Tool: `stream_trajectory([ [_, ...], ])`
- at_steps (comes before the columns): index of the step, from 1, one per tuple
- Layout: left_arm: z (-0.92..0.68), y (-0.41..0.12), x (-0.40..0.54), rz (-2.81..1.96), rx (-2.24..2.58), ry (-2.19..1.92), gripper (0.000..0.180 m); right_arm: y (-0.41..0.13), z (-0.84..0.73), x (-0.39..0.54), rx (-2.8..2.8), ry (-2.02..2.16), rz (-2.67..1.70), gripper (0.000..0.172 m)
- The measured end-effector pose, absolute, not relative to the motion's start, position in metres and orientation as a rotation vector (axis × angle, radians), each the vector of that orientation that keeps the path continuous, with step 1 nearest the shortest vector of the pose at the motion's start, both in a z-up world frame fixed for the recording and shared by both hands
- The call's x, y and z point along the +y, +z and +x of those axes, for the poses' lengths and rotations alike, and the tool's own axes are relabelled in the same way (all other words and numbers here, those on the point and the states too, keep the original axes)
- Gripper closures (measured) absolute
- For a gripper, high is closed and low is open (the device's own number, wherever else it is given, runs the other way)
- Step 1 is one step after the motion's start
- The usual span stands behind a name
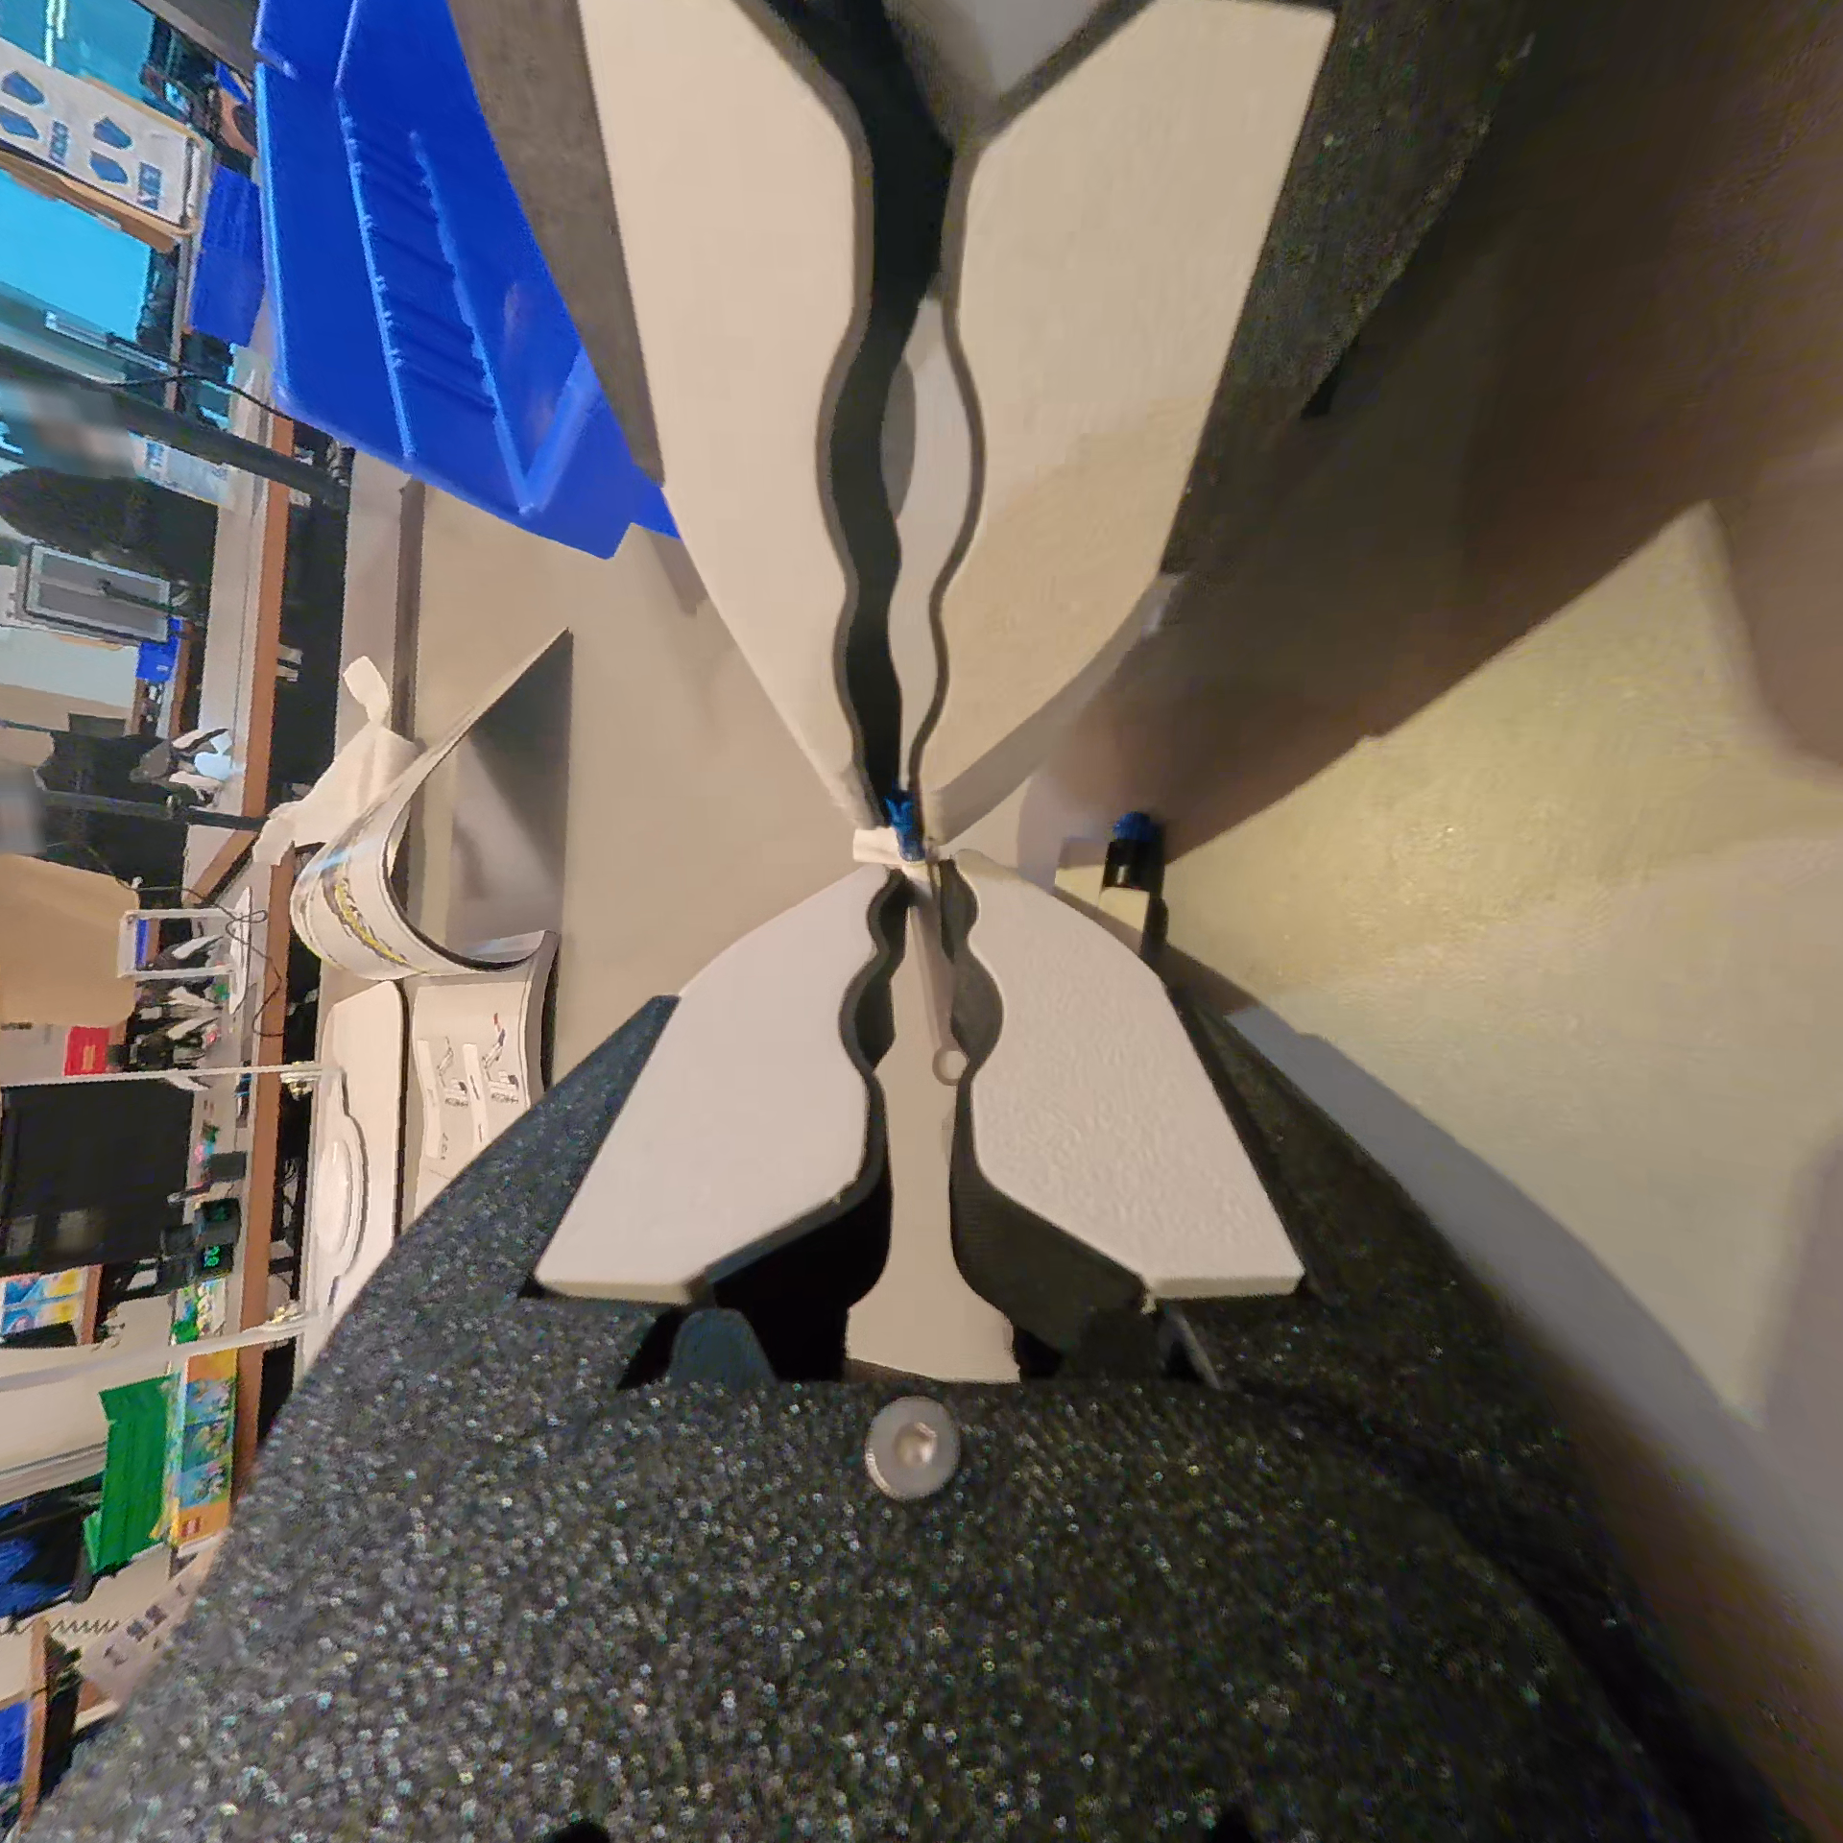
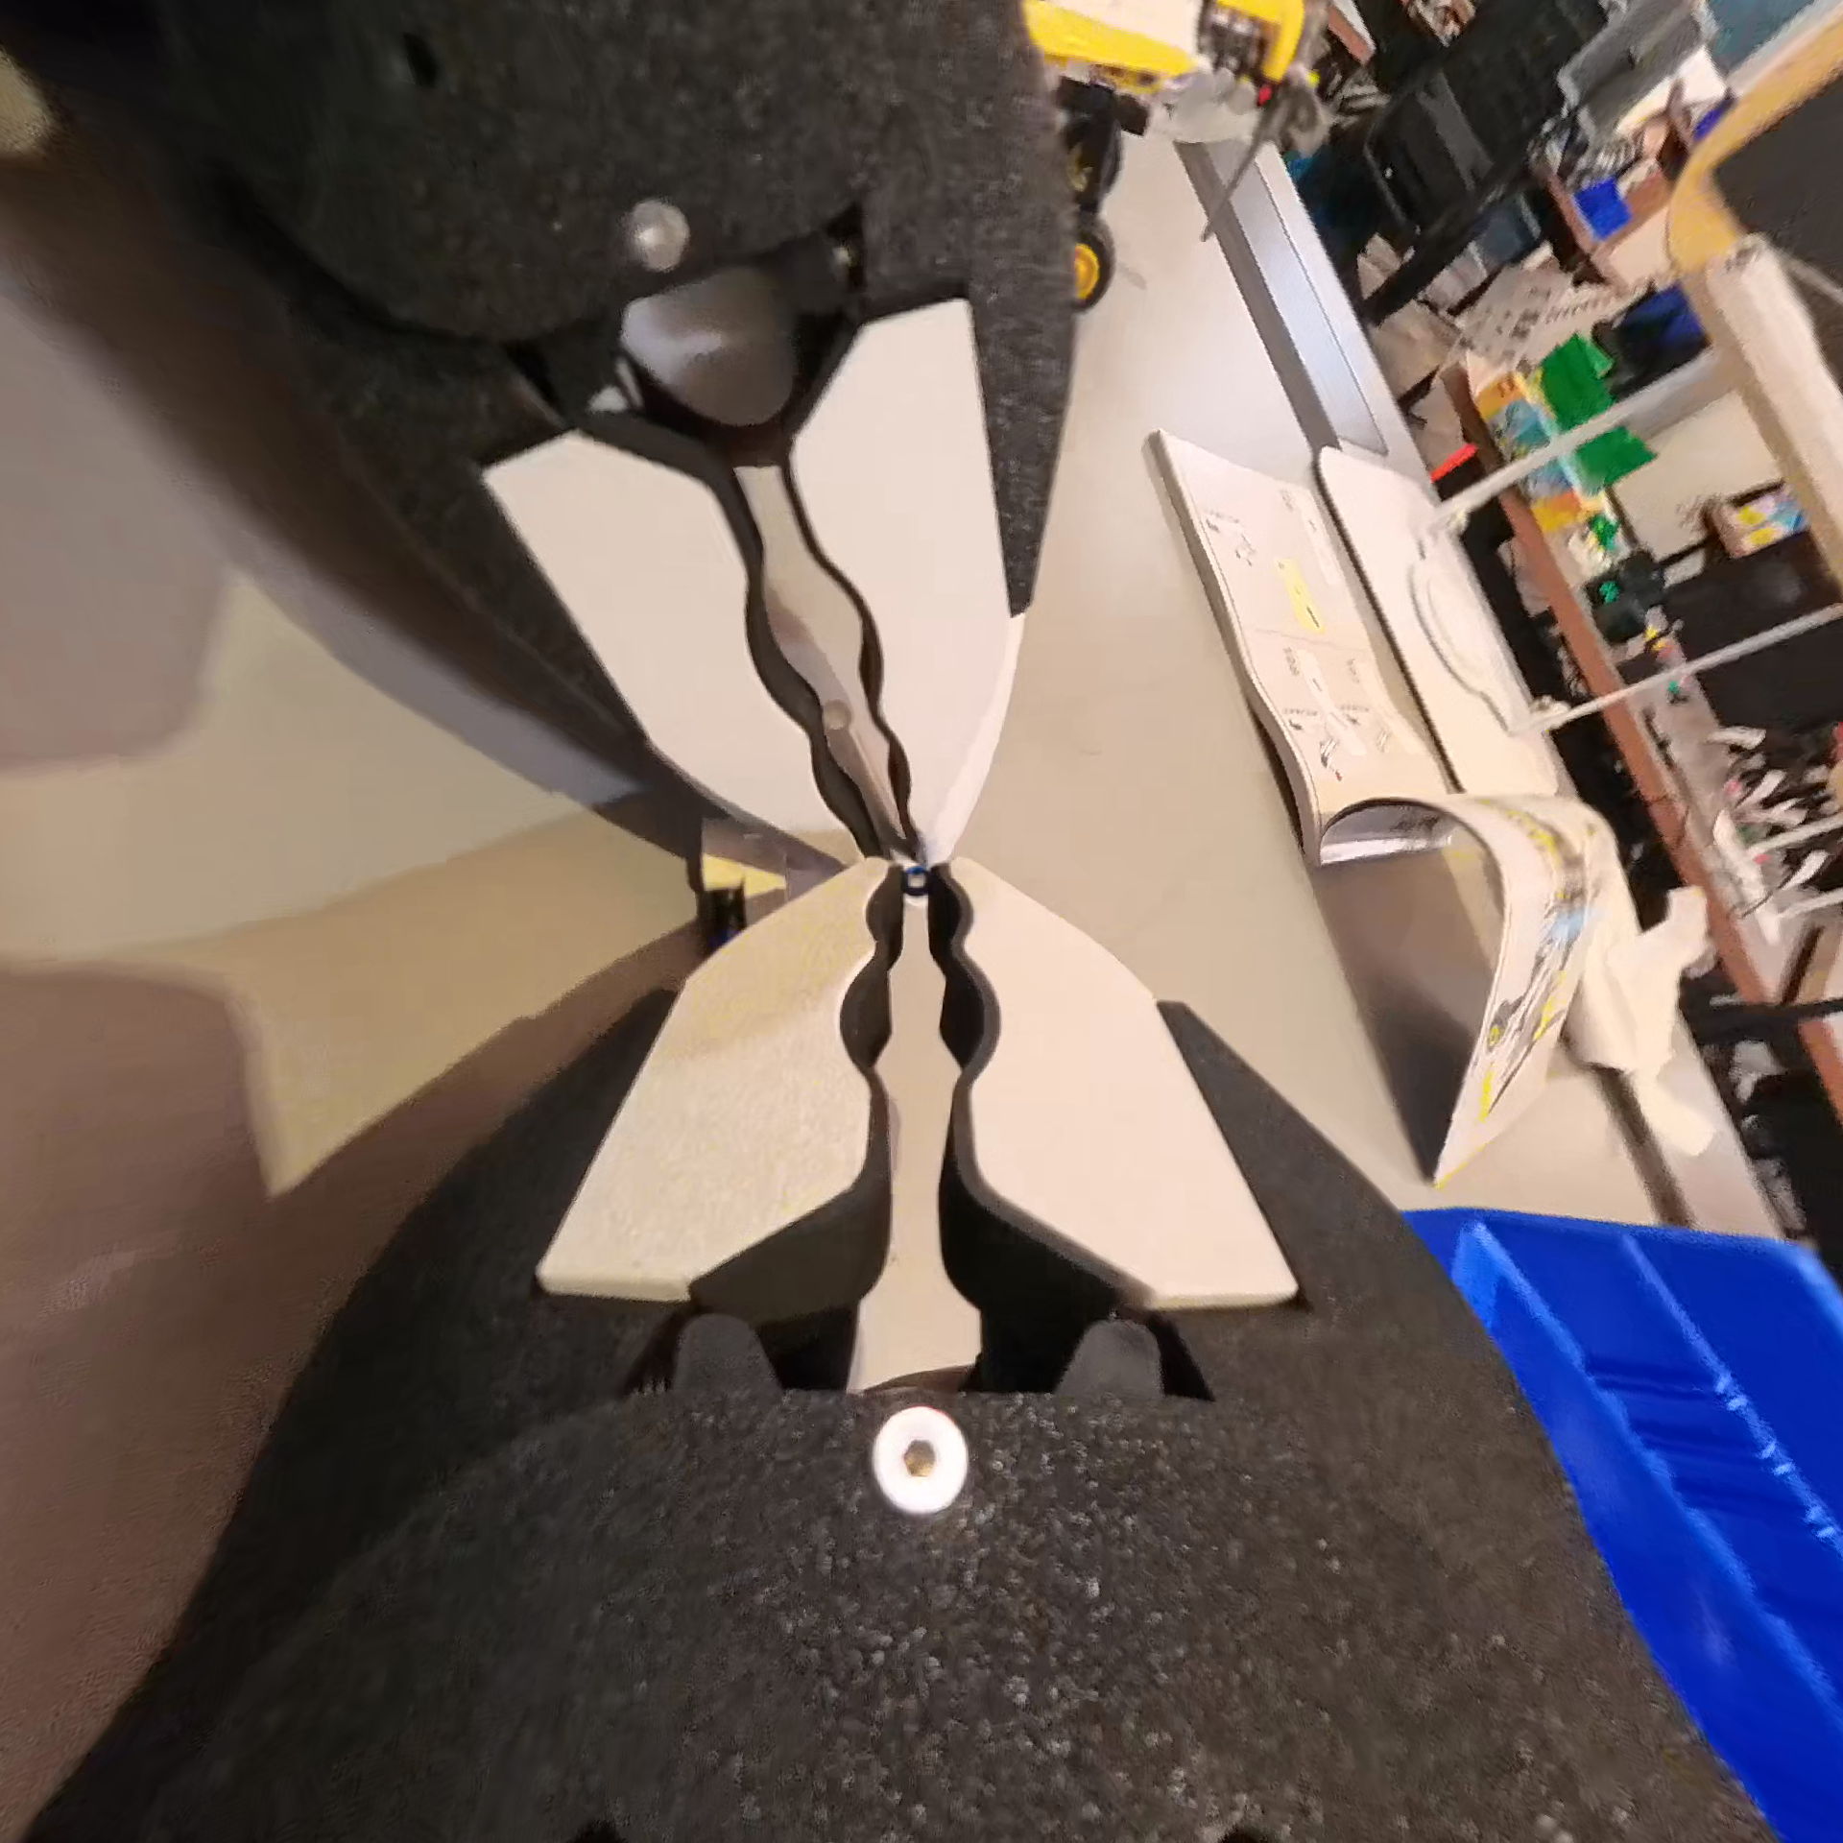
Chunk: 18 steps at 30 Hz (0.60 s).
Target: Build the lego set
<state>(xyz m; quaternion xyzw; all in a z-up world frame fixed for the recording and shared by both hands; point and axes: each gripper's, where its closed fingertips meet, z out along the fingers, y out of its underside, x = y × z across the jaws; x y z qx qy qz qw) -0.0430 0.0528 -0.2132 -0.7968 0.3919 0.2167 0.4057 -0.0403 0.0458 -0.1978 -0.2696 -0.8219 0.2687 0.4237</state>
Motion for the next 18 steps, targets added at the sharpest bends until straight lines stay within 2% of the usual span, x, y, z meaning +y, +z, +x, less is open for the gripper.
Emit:
stream_trajectory([
  [5,-0.0435,-0.2113,0.054,-1.989,1.011,0.575,0.174,-0.1979,-0.0394,0.0464,-2.078,0.607,-0.572,0.167],
  [13,-0.0438,-0.2088,0.0551,-1.948,1.033,0.629,0.174,-0.1948,-0.0421,0.0471,-1.965,0.69,-0.83,0.167],
  [18,-0.0393,-0.2116,0.0538,-1.935,1.07,0.614,0.175,-0.1992,-0.04,0.0465,-2.025,0.691,-0.747,0.167],
])
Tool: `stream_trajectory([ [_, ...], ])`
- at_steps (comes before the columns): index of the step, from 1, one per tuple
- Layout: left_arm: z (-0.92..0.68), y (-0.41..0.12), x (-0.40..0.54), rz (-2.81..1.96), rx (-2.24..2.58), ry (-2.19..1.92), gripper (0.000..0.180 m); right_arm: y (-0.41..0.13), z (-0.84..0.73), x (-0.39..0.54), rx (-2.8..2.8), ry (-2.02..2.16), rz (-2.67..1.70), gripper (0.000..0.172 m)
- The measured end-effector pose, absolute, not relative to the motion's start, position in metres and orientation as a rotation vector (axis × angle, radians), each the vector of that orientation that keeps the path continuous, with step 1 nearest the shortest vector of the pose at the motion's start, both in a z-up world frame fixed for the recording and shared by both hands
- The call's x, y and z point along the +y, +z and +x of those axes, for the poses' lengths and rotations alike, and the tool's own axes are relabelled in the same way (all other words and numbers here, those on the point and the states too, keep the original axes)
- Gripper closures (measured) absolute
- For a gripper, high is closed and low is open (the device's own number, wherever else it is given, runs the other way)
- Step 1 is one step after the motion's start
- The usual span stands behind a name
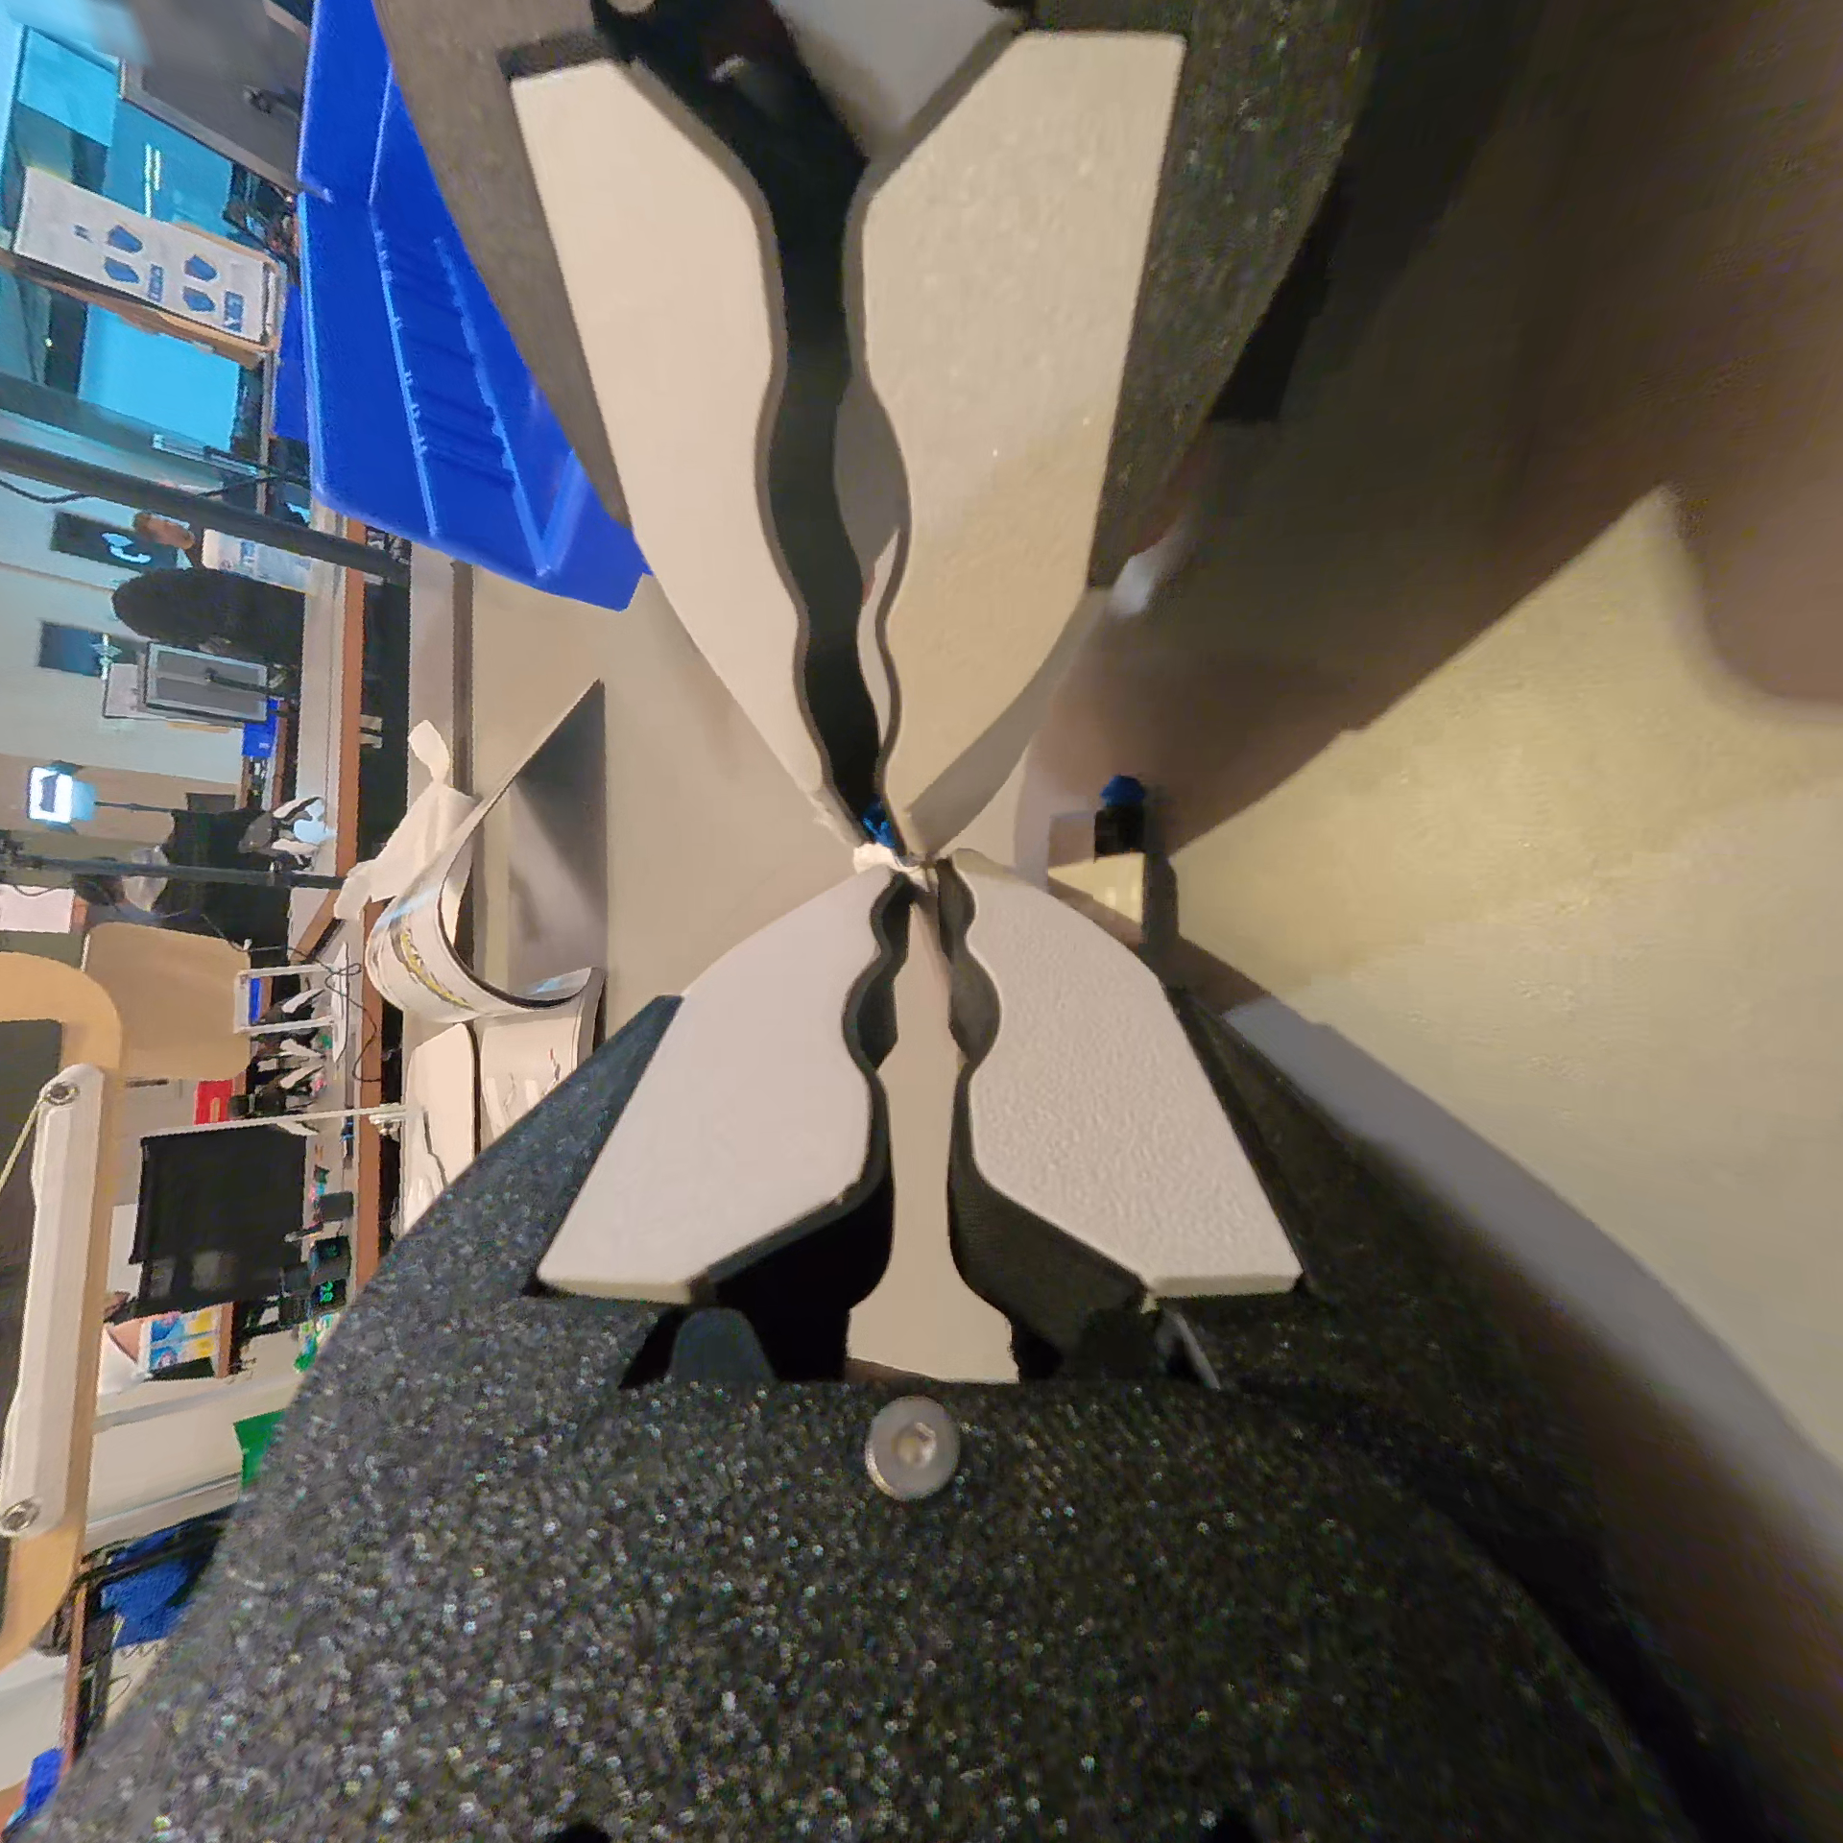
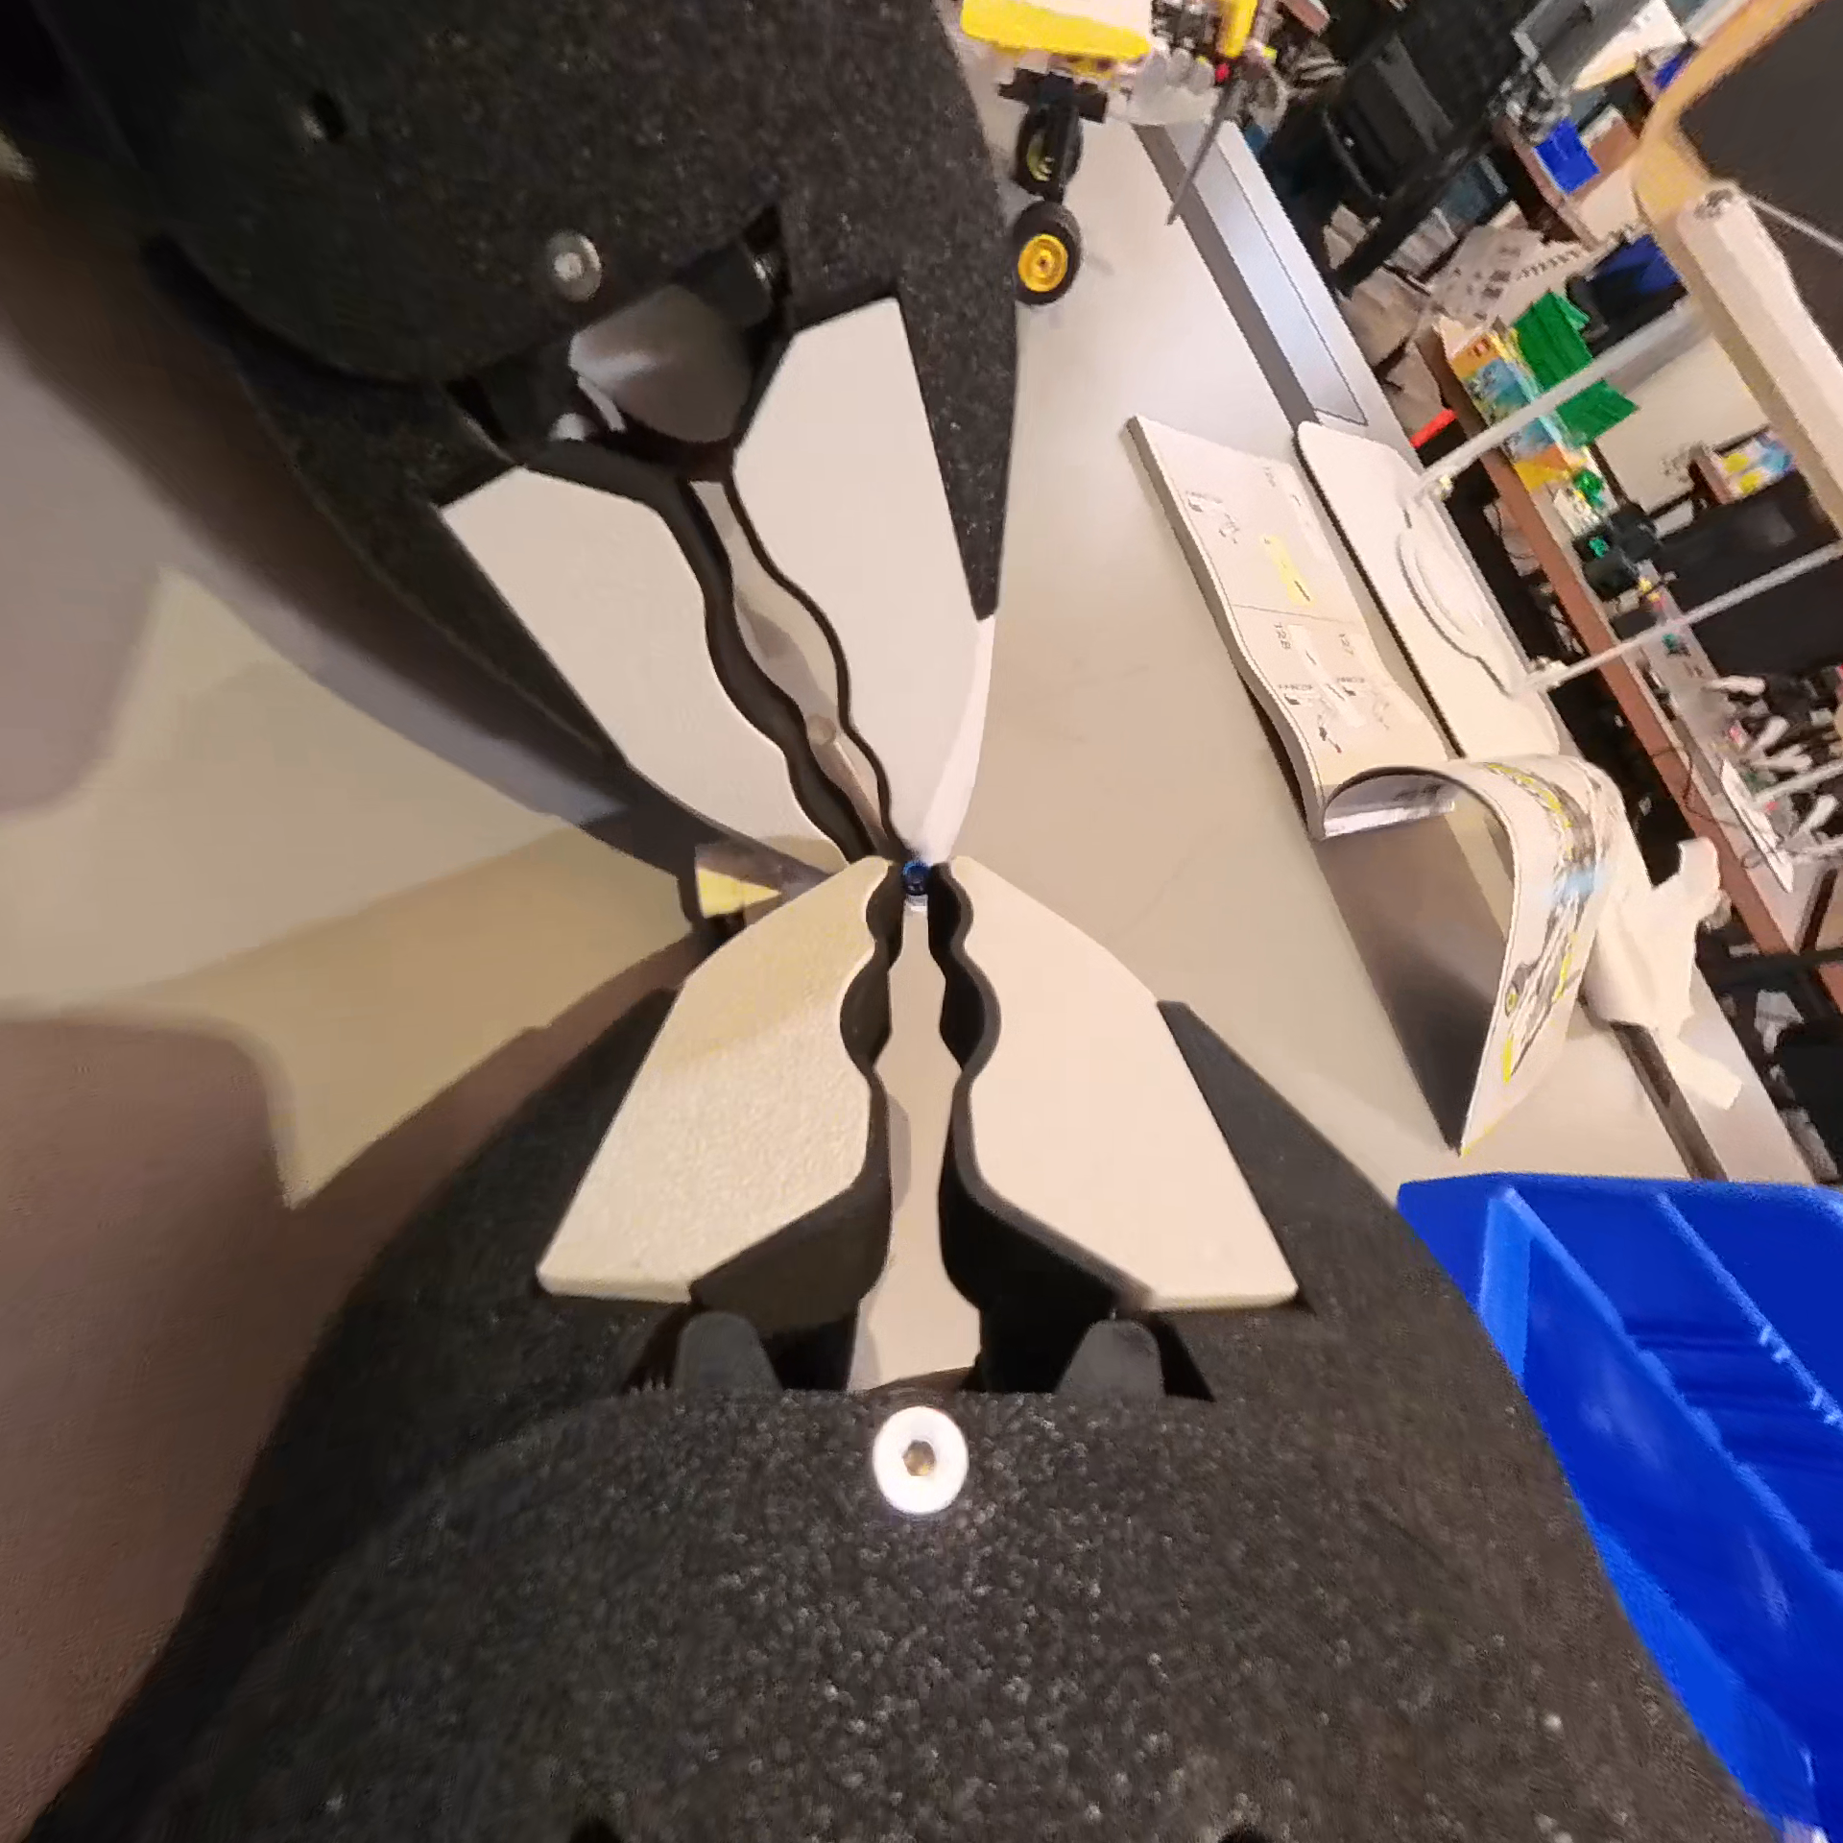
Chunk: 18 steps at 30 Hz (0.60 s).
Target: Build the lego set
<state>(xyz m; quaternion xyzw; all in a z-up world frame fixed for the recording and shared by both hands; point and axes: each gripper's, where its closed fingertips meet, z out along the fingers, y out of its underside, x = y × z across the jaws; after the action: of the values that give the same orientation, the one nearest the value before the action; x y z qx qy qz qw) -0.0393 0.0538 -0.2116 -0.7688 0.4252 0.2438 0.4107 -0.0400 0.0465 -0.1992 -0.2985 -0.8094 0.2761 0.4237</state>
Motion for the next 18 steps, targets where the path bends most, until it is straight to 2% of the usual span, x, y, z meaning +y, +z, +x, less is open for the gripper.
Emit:
stream_trajectory([
  [3,-0.023,-0.177,0.059,-1.819,0.96,0.541,0.18,-0.219,-0.043,0.067,-2.074,0.553,-0.779,0.166],
  [4,-0.035,-0.175,0.062,-1.858,0.929,0.618,0.18,-0.209,-0.045,0.068,-2.007,0.593,-0.797,0.167],
  [8,-0.053,-0.202,0.052,-2.002,0.893,0.535,0.18,-0.211,-0.043,0.065,-2.01,0.591,-0.804,0.167],
  [12,-0.063,-0.18,0.05,-2.006,0.621,0.321,0.18,-0.209,-0.044,0.067,-2.012,0.662,-0.87,0.167],
  [18,-0.072,-0.194,0.041,-2.135,0.401,0.002,0.174,-0.202,-0.048,0.064,-2.014,0.869,-1.001,0.167],
])
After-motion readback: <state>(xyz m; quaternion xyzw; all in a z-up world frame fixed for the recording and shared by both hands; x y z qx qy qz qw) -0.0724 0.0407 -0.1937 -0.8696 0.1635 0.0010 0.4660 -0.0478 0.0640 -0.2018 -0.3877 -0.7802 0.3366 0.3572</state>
